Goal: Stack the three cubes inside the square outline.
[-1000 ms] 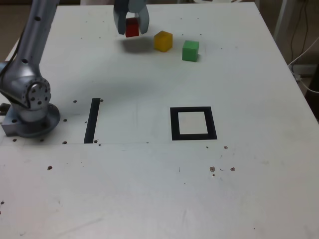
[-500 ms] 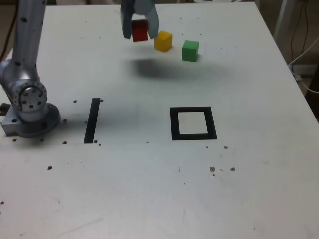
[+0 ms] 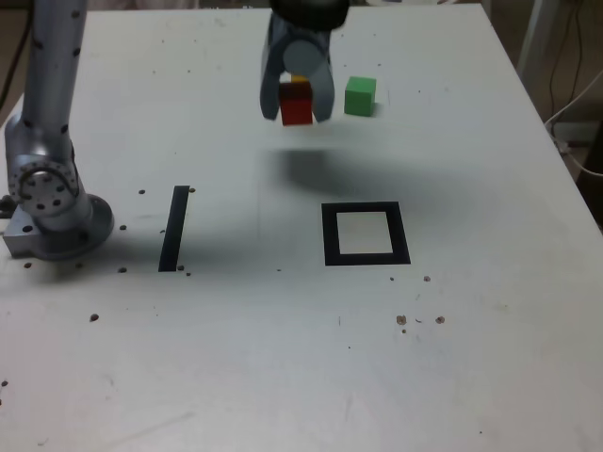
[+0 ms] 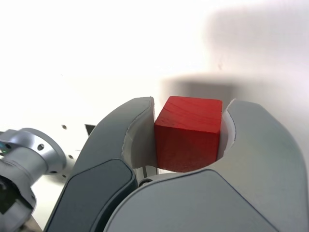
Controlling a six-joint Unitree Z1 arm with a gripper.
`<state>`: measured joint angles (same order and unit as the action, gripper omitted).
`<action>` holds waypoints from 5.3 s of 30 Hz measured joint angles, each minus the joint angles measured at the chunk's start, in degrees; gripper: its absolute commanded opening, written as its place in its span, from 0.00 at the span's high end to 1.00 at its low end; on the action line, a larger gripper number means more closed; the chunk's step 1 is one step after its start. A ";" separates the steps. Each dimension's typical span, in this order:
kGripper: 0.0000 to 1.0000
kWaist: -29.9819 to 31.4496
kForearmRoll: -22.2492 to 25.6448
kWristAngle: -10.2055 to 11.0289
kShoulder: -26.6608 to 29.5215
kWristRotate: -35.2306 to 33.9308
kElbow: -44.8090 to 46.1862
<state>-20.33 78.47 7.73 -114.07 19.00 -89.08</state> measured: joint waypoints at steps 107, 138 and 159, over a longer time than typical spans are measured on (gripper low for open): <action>0.00 -10.71 9.77 -0.76 -12.22 -5.64 -25.86; 0.06 -24.95 13.41 -7.12 -24.37 -7.38 -37.51; 0.73 -26.86 13.42 -11.45 -27.27 -3.52 -38.50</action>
<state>-47.18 91.88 -3.72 -141.34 15.48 -127.57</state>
